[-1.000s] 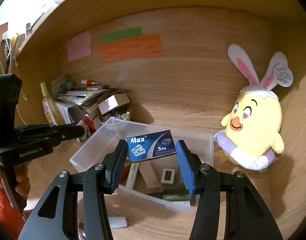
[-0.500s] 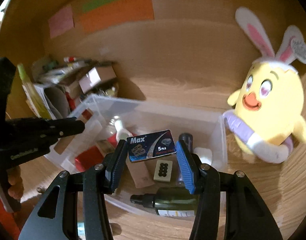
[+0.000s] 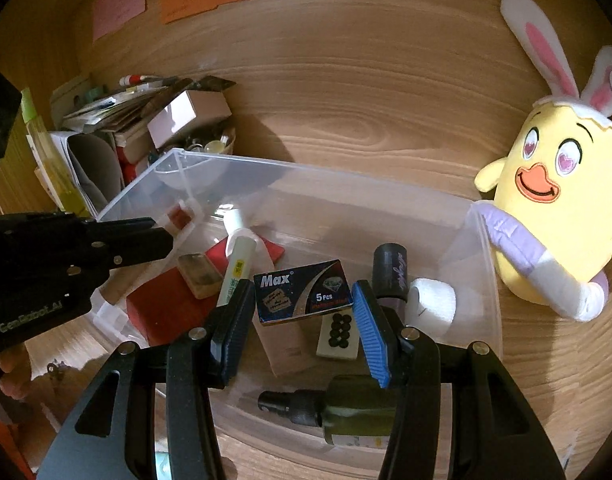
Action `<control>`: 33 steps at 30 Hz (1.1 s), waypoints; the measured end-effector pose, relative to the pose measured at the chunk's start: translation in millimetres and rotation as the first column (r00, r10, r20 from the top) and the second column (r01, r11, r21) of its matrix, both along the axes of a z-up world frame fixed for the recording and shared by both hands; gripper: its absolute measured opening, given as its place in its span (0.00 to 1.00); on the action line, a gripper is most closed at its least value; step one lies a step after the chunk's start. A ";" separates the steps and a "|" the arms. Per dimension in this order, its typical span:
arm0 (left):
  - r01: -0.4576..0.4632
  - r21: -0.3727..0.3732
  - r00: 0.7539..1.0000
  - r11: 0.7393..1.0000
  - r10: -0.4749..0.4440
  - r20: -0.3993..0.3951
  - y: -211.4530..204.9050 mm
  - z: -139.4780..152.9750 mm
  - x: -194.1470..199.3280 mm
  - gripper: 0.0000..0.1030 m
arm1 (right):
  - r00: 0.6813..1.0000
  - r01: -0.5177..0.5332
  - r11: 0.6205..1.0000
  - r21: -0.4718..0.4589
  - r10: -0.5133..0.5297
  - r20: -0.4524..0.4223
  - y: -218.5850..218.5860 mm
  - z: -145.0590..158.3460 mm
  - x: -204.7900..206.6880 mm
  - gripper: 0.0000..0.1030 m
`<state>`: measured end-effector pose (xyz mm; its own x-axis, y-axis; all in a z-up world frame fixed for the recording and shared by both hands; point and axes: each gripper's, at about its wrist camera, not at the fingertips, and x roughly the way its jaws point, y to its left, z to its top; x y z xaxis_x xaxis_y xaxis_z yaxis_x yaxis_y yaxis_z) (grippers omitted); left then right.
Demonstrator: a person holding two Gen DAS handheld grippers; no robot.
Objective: Organize objects
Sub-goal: 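Open both grippers to drop the beige tube and Max box into the bin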
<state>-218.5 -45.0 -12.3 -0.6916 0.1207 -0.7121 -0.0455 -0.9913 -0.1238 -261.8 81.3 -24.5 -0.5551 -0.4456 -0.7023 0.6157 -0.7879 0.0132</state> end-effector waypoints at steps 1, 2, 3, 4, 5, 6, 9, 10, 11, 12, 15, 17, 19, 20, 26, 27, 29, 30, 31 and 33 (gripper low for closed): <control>0.002 0.001 1.000 1.000 -0.002 -0.004 0.2 1.6 1.1 0.14 | 1.000 0.001 1.000 0.000 -0.001 -0.001 -0.5 -0.2 0.2 0.46; 0.003 0.002 1.000 1.000 -0.003 -0.007 0.4 3.3 2.0 0.14 | 1.000 0.006 1.000 0.002 -0.006 -0.004 0.1 0.1 0.5 0.46; 0.004 0.005 1.000 1.000 -0.004 -0.010 0.2 5.1 3.3 0.15 | 1.000 0.012 1.000 0.006 -0.012 -0.009 0.4 0.4 0.7 0.46; 0.006 0.007 1.000 1.000 -0.006 -0.011 0.5 6.4 4.1 0.16 | 1.000 0.013 1.000 0.008 -0.013 -0.009 0.7 0.5 0.6 0.46; 0.007 0.008 1.000 1.000 -0.007 -0.012 0.9 8.0 5.5 0.19 | 1.000 0.013 1.000 0.011 -0.013 -0.006 0.7 0.6 0.3 0.46; 0.006 0.006 1.000 1.000 -0.006 -0.015 1.4 9.8 7.4 0.24 | 1.000 0.013 1.000 0.015 -0.013 -0.006 0.8 1.1 0.3 0.46; 0.000 -0.010 1.000 1.000 0.000 -0.030 3.3 13.9 13.6 0.33 | 1.000 0.016 1.000 0.021 -0.016 -0.013 0.7 1.9 1.0 0.49; -0.001 -0.011 0.999 1.000 0.000 -0.036 3.5 15.9 16.7 0.35 | 1.000 0.016 0.999 0.027 -0.016 -0.024 0.5 3.6 3.1 0.49; 0.000 -0.009 0.999 1.000 -0.001 -0.039 3.7 16.9 18.6 0.39 | 1.000 0.015 0.999 0.029 -0.014 -0.027 0.4 4.4 4.2 0.49; 0.001 -0.006 0.999 1.000 -0.001 -0.044 3.5 18.2 20.9 0.44 | 0.999 0.013 0.999 0.030 -0.012 -0.031 0.6 5.9 5.5 0.49; -0.006 -0.010 0.998 1.000 0.006 -0.061 2.8 23.3 29.6 0.55 | 0.999 0.012 0.999 0.029 -0.011 -0.042 1.8 10.4 9.5 0.57; -0.012 -0.015 0.997 1.000 0.011 -0.074 2.2 27.1 35.9 0.62 | 0.999 0.014 0.999 0.029 -0.013 -0.048 2.5 12.2 10.8 0.64; -0.025 -0.016 0.996 1.000 0.023 -0.087 0.4 31.1 43.0 0.72 | 0.998 0.020 1.000 0.024 -0.018 -0.066 6.9 20.7 16.9 0.67; -0.030 -0.016 0.995 0.999 0.029 -0.092 -1.0 32.8 46.1 0.78 | 0.998 0.020 1.000 0.024 -0.018 -0.066 6.9 20.7 16.9 0.69; -0.060 -0.026 0.992 0.998 0.057 -0.112 -6.1 37.7 66.3 0.90 | 0.994 0.012 1.000 0.001 -0.012 -0.112 19.3 39.0 41.8 0.74; -0.062 -0.028 0.992 0.998 0.059 -0.110 -6.7 37.6 69.7 0.90 | 0.993 0.009 1.000 -0.001 -0.009 -0.116 21.5 41.3 47.0 0.74; -0.065 -0.036 0.992 0.997 0.061 -0.109 -6.7 37.4 76.0 0.91 | 0.993 0.002 1.000 -0.005 -0.003 -0.117 24.6 43.4 53.4 0.75; -0.066 -0.041 0.992 0.997 0.061 -0.111 -6.4 37.3 79.4 0.91 | 0.993 -0.001 1.000 -0.009 0.000 -0.117 26.3 44.3 57.5 0.75; -0.065 -0.048 0.992 0.997 0.059 -0.113 -6.3 37.0 83.4 0.91 | 0.993 -0.005 1.000 -0.014 0.003 -0.118 28.7 45.1 62.0 0.76; -0.066 -0.067 0.992 0.996 0.058 -0.113 -6.1 36.0 91.4 0.91 | 0.993 -0.012 1.000 -0.020 0.009 -0.122 33.2 46.6 72.0 0.77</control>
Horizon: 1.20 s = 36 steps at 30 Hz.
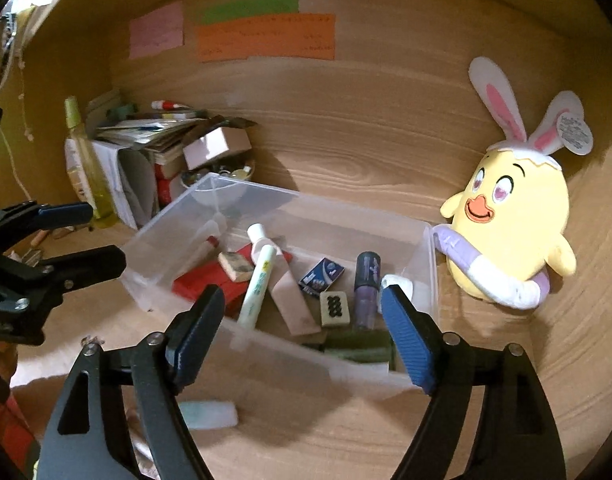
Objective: Organize objects
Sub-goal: 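Open both grippers to drop the beige tube and Max box into the bin, then grasp the teal lotion bottle with the right gripper while the left grasps the pink keychain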
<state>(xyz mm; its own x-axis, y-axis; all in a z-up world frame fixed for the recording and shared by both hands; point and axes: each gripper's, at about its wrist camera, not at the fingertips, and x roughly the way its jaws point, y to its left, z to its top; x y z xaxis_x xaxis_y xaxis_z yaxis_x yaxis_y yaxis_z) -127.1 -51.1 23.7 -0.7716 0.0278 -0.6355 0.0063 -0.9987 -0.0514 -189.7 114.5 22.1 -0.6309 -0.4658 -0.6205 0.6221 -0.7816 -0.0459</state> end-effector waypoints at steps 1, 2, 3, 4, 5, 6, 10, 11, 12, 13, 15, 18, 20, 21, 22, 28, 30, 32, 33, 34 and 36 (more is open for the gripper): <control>-0.002 -0.010 1.000 1.000 0.002 0.004 -0.3 -1.1 4.8 0.91 | 1.000 -0.001 1.000 -0.003 0.001 -0.001 1.7 0.0 3.6 0.79; -0.003 -0.013 1.000 1.000 0.003 0.007 -0.9 -2.0 7.9 0.91 | 1.000 -0.002 1.000 -0.005 0.002 -0.002 3.2 -0.5 7.8 0.80; -0.003 -0.014 1.000 1.000 0.003 0.011 -2.0 -3.0 12.0 0.91 | 1.000 -0.005 1.000 -0.005 0.005 -0.002 4.8 -1.4 12.9 0.80; -0.003 -0.012 1.000 1.000 0.004 0.017 -3.3 -4.6 15.9 0.91 | 1.000 -0.007 1.000 -0.006 0.007 0.000 5.8 -1.9 16.0 0.80; -0.004 -0.010 1.000 1.000 0.004 0.024 -5.0 -6.6 20.0 0.91 | 1.000 -0.013 1.000 -0.007 0.013 0.006 6.7 -3.2 19.3 0.80; -0.004 -0.008 1.000 1.000 0.004 0.031 -6.9 -8.7 23.0 0.91 | 1.000 -0.024 1.000 -0.009 0.024 0.018 7.6 -6.4 24.1 0.80; -0.027 -0.009 0.997 1.000 0.028 0.074 -16.8 -24.6 39.3 0.91 | 0.996 -0.053 0.999 -0.013 0.053 0.067 7.2 -17.8 32.0 0.81; -0.036 -0.007 0.995 0.999 0.036 0.089 -20.3 -29.3 42.7 0.91 | 0.995 -0.056 0.998 -0.008 0.057 0.078 6.2 -21.7 33.4 0.81; -0.043 -0.004 0.994 0.999 0.043 0.102 -23.1 -33.3 45.7 0.91 | 0.994 -0.059 0.998 -0.002 0.059 0.087 5.2 -25.8 34.8 0.81; -0.048 0.003 0.992 0.999 0.048 0.117 -26.4 -38.1 49.0 0.91 | 0.991 -0.067 0.998 0.008 0.065 0.114 2.7 -36.1 37.3 0.81; -0.060 0.010 0.988 0.998 0.058 0.143 -31.5 -47.4 54.6 0.91 | 0.987 -0.075 0.997 0.014 0.072 0.143 1.3 -45.7 39.8 0.81; -0.073 0.010 0.983 0.997 0.071 0.171 -35.1 -58.8 61.4 0.91 | 0.980 -0.086 0.996 0.024 0.080 0.182 -0.7 -56.2 41.2 0.81; -0.073 0.014 0.980 0.997 0.069 0.187 -35.3 -65.9 65.6 0.91 | 0.973 -0.096 0.995 0.025 0.089 0.213 -2.6 -63.1 42.0 0.81; -0.075 0.012 0.979 0.997 0.071 0.189 -35.0 -68.3 67.1 0.91 | 0.969 -0.103 0.994 0.028 0.094 0.229 -3.5 -66.7 43.0 0.81; -0.075 0.009 0.979 0.997 0.072 0.189 -34.7 -70.8 68.6 0.91 | 0.967 -0.107 0.994 0.031 0.096 0.237 -4.5 -68.9 43.6 0.81; -0.069 0.017 0.975 0.997 0.064 0.212 -37.2 -83.1 68.9 0.76 | 0.958 -0.128 0.990 0.064 0.107 0.265 -13.2 -79.4 47.0 0.81; -0.067 0.018 0.974 0.998 0.061 0.219 -37.2 -86.1 66.4 0.73 | 0.956 -0.136 0.988 0.073 0.112 0.272 -16.1 -82.0 47.6 0.81; -0.063 0.022 0.972 0.998 0.056 0.229 -37.5 -89.5 64.3 0.64 | 0.954 -0.142 0.986 0.086 0.113 0.277 -18.8 -84.5 46.9 0.81; -0.056 0.028 0.969 0.998 0.048 0.241 -37.6 -91.8 62.8 0.55 | 0.954 -0.143 0.986 0.092 0.112 0.278 -20.0 -85.3 46.4 0.81; -0.056 0.026 0.969 0.998 0.048 0.241 -37.5 -92.1 62.5 0.54 | 0.954 -0.144 0.985 0.095 0.112 0.280 -21.0 -86.0 45.8 0.81; -0.045 0.029 0.971 0.999 0.037 0.237 -36.7 -91.0 62.3 0.39 | 0.952 -0.147 0.984 0.100 0.113 0.285 -22.7 -87.2 44.5 0.81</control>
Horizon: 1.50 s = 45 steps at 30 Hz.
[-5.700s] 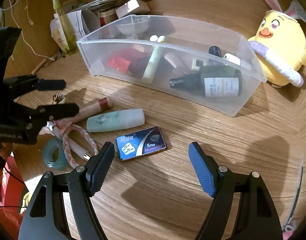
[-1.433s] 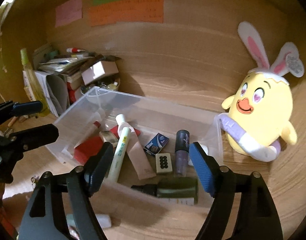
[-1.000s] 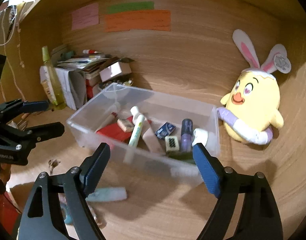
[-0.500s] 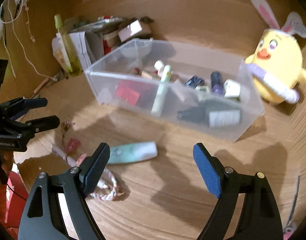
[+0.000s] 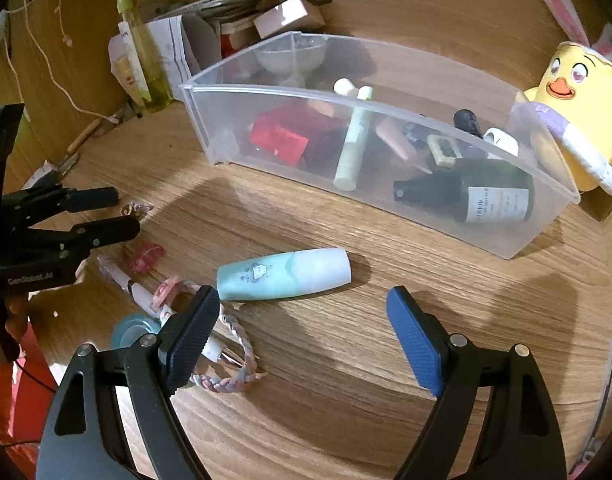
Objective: Organize objects
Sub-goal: 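Grasp the teal lotion bottle with the right gripper while the left grasps the pink keychain, then carry the teal bottle over the bin while the left gripper carries the pink keychain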
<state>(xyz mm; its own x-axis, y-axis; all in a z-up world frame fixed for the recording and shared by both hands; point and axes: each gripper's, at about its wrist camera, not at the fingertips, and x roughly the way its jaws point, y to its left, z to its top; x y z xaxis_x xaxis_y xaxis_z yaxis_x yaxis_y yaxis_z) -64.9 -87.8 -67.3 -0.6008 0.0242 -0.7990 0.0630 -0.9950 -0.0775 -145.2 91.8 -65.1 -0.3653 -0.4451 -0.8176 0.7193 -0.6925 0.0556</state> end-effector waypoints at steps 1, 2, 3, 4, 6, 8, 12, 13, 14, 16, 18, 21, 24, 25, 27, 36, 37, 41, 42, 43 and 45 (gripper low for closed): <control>0.002 0.001 1.000 1.000 -0.002 -0.002 0.1 0.0 0.1 0.37 | 1.000 -0.001 1.000 0.003 0.001 0.001 -1.1 -0.4 -1.0 0.81; 0.002 -0.003 1.000 1.000 -0.002 -0.002 0.2 -0.4 0.1 0.32 | 1.000 -0.001 1.000 0.005 0.001 0.001 -2.4 -0.4 -1.6 0.81; 0.004 -0.010 1.000 1.000 -0.004 -0.005 0.7 -0.5 0.1 0.30 | 1.000 -0.004 1.000 0.007 0.004 0.001 -3.6 -0.6 -2.0 0.81; 0.005 -0.015 1.000 1.000 -0.006 -0.005 0.9 -0.5 0.0 0.29 | 1.000 -0.007 1.000 0.009 0.007 0.000 -4.6 -0.7 -1.9 0.81; 0.008 -0.011 1.000 1.000 -0.008 -0.007 0.6 -0.5 -0.3 0.21 | 1.000 -0.013 1.000 0.018 0.013 -0.008 -7.5 -0.9 -1.1 0.81; 0.015 -0.004 1.000 1.000 -0.015 -0.007 0.1 -0.8 -0.9 0.12 | 1.000 -0.015 1.000 0.020 0.015 -0.018 -9.2 -1.1 -0.2 0.81; 0.014 -0.016 1.000 1.000 -0.014 -0.015 1.2 -0.5 -0.8 0.12 | 1.000 -0.015 1.000 0.017 0.016 -0.022 -10.5 -1.6 0.3 0.81; 0.014 -0.016 1.000 1.000 -0.014 -0.020 1.4 0.7 -0.3 0.12 | 1.000 -0.014 1.000 0.010 0.014 -0.015 -11.6 -2.6 -0.9 0.81; 0.015 -0.012 1.000 1.000 -0.015 -0.026 1.5 2.4 0.3 0.12 | 1.000 -0.012 1.000 0.008 0.012 -0.010 -11.9 -3.0 -1.7 0.81; 0.014 -0.005 0.999 1.000 -0.015 -0.042 1.5 7.5 1.3 0.12 | 1.000 -0.013 1.000 0.006 0.013 -0.007 -13.0 -2.6 -2.5 0.80; 0.015 -0.001 0.998 1.000 -0.015 -0.061 2.2 13.8 2.2 0.12 | 1.000 -0.010 1.000 0.004 0.010 -0.009 -12.9 -2.3 -2.5 0.80; 0.024 0.002 0.996 1.000 -0.024 -0.089 4.3 23.2 3.3 0.12 | 1.000 -0.013 1.000 0.005 0.013 -0.015 -14.5 -0.9 -2.1 0.73; 0.032 0.007 0.993 0.999 -0.031 -0.112 6.9 31.1 3.6 0.12 | 0.999 -0.018 1.000 0.009 0.019 -0.027 -16.7 0.6 -1.9 0.57; 0.035 0.013 0.992 0.999 -0.033 -0.119 7.4 33.9 3.2 0.12 | 0.999 -0.019 1.000 0.012 0.019 -0.032 -17.5 1.1 -1.9 0.49; 0.041 0.022 0.991 0.999 -0.038 -0.131 8.3 38.7 2.1 0.12 | 0.999 -0.018 1.000 0.010 0.018 -0.032 -17.1 2.6 -2.6 0.37; 0.085 0.040 0.982 0.996 -0.077 -0.170 19.5 52.5 -6.2 0.12 | 0.999 0.010 1.000 -0.026 -0.011 -0.047 -0.3 8.3 -4.1 0.22; 0.090 0.043 0.981 0.995 -0.081 -0.176 21.4 55.1 -8.2 0.12 | 0.998 0.014 0.999 -0.035 -0.016 -0.054 2.5 11.1 -3.8 0.22; 0.106 0.057 0.976 0.993 -0.093 -0.199 26.7 63.1 -15.2 0.12 | 0.996 0.028 0.997 -0.077 -0.035 -0.082 13.2 27.0 -3.2 0.22; 0.111 0.057 0.974 0.992 -0.097 -0.204 28.4 65.4 -17.6 0.12 | 0.996 0.028 0.997 -0.077 -0.035 -0.082 13.2 27.0 -3.2 0.22; 0.113 0.058 0.973 0.992 -0.099 -0.208 29.3 67.1 -19.4 0.12 | 0.995 0.034 0.996 -0.088 -0.043 -0.094 16.5 32.4 -3.7 0.22; 0.119 0.062 0.972 0.991 -0.103 -0.213 31.6 70.1 -24.1 0.12 | 0.992 0.042 0.993 -0.111 -0.054 -0.111 22.1 42.3 -4.6 0.22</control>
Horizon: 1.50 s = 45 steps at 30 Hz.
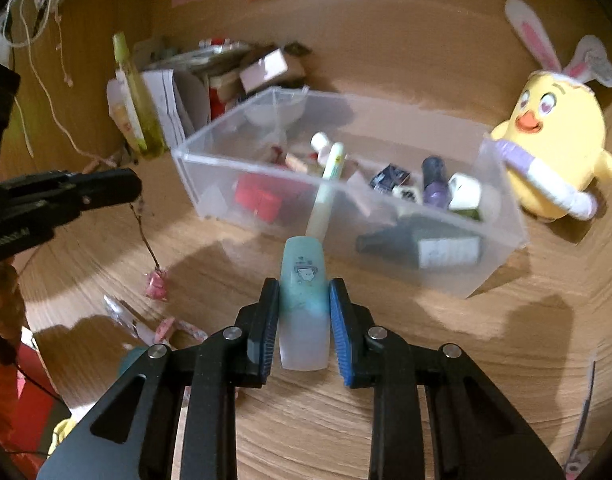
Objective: Organize objects
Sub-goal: 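Carry the teal bottle over the bin while the left gripper carries the pink keychain, then open the right gripper to drop the teal bottle in while the left releases the keychain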
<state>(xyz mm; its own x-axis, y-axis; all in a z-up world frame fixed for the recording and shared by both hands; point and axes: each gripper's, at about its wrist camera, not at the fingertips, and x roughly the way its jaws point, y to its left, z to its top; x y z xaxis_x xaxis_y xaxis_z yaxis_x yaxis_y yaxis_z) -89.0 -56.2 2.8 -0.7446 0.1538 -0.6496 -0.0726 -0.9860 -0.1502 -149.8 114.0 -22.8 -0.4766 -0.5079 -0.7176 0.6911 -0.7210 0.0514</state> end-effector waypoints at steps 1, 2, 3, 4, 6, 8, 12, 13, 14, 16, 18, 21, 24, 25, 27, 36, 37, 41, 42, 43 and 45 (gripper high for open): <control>0.002 0.003 1.000 1.000 -0.002 -0.002 1.2 1.4 -2.6 0.12 | 1.000 0.003 1.000 -0.010 -0.003 -0.006 1.9 3.3 -1.6 0.22; 0.003 0.006 1.000 1.000 -0.003 -0.004 2.3 2.5 -5.4 0.12 | 1.000 0.006 1.000 -0.017 -0.006 -0.009 3.2 5.1 -2.9 0.22; 0.003 0.009 1.000 1.000 -0.003 -0.006 3.1 3.4 -7.5 0.12 | 1.000 0.013 1.000 -0.026 -0.013 -0.016 5.1 8.1 -4.9 0.22; 0.006 0.016 1.000 1.000 -0.006 -0.009 4.1 4.7 -10.7 0.12 | 1.000 0.013 1.000 -0.026 -0.013 -0.016 5.1 8.1 -4.9 0.22; 0.009 0.024 1.000 1.000 -0.008 -0.013 6.3 6.6 -15.1 0.12 | 0.999 0.022 0.999 -0.041 -0.023 -0.024 8.9 12.5 -7.7 0.22; 0.009 0.026 1.000 1.000 -0.009 -0.015 7.9 7.6 -19.8 0.12 | 0.999 0.028 0.998 -0.053 -0.030 -0.029 11.1 16.4 -9.8 0.22; 0.008 0.040 1.000 0.999 -0.008 -0.011 9.1 7.8 -30.7 0.12 | 0.998 0.040 0.996 -0.074 -0.043 -0.044 15.8 23.9 -16.6 0.22; 0.008 0.043 1.000 0.999 -0.008 -0.010 8.9 7.9 -33.2 0.12 | 0.998 0.042 0.996 -0.080 -0.046 -0.048 16.8 26.0 -18.7 0.22; 0.007 0.047 1.000 0.999 -0.007 -0.009 8.4 8.1 -35.8 0.12 | 0.997 0.047 0.995 -0.087 -0.052 -0.053 17.4 29.1 -22.0 0.22; 0.011 0.059 1.000 0.998 -0.010 -0.007 7.6 8.6 -40.5 0.12 | 0.997 0.053 0.994 -0.092 -0.058 -0.059 17.0 32.1 -27.5 0.22; 0.012 0.064 1.000 0.998 -0.012 -0.005 7.2 8.9 -43.9 0.12 | 0.996 0.056 0.994 -0.095 -0.062 -0.063 15.4 34.4 -33.0 0.22; 0.016 0.066 1.000 0.998 -0.016 -0.001 7.4 8.8 -50.4 0.12 | 0.996 0.058 0.994 -0.096 -0.064 -0.067 14.1 36.1 -37.3 0.22; 0.017 0.071 1.000 0.997 -0.018 0.014 7.7 6.6 -57.9 0.12 | 0.995 0.058 0.994 -0.089 -0.064 -0.073 6.0 38.0 -49.4 0.22; 0.013 0.068 1.000 0.998 -0.015 0.018 7.6 5.5 -60.3 0.12 | 0.995 0.058 0.994 -0.087 -0.064 -0.071 4.3 38.1 -52.4 0.22; 0.010 0.067 0.999 0.998 -0.012 0.031 7.6 2.7 -65.5 0.12 | 0.996 0.055 0.995 -0.085 -0.060 -0.062 0.3 37.8 -59.1 0.22; 0.011 0.064 0.997 0.998 -0.016 0.078 7.1 -7.3 -79.9 0.13 | 0.998 0.057 0.998 -0.041 -0.058 -0.034 -17.9 29.5 -87.0 0.22; 0.014 0.063 0.997 0.998 -0.019 0.081 7.4 -7.4 -80.2 0.15 | 0.998 0.057 0.998 -0.041 -0.058 -0.034 -17.9 29.5 -87.0 0.22; 0.017 0.052 0.998 0.998 -0.021 0.066 8.8 -3.1 -77.4 0.36 | 0.998 0.055 0.998 -0.020 -0.056 -0.013 -25.0 22.1 -97.3 0.22; 0.017 0.048 0.998 0.999 -0.019 0.058 9.4 -1.4 -76.1 0.42 | 0.998 0.058 0.998 -0.009 -0.058 0.000 -28.3 18.0 -102.9 0.22; 0.017 0.043 0.999 0.999 -0.019 0.050 10.0 0.3 -74.7 0.44 | 0.998 0.059 0.998 -0.005 -0.059 0.004 -29.4 16.3 -105.0 0.22; 0.020 0.038 0.999 0.999 -0.021 0.039 10.6 3.9 -72.4 0.51 | 0.998 0.060 0.998 0.000 -0.060 0.010 -30.6 14.2 -107.0 0.22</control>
<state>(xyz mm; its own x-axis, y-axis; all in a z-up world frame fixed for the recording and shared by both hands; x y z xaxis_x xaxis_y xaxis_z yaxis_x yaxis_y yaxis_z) -161.4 -45.6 6.7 -0.7149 0.1936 -0.6718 -0.0859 -0.9779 -0.1904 -256.8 83.3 -8.6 -0.4988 -0.4791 -0.7223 0.6463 -0.7609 0.0584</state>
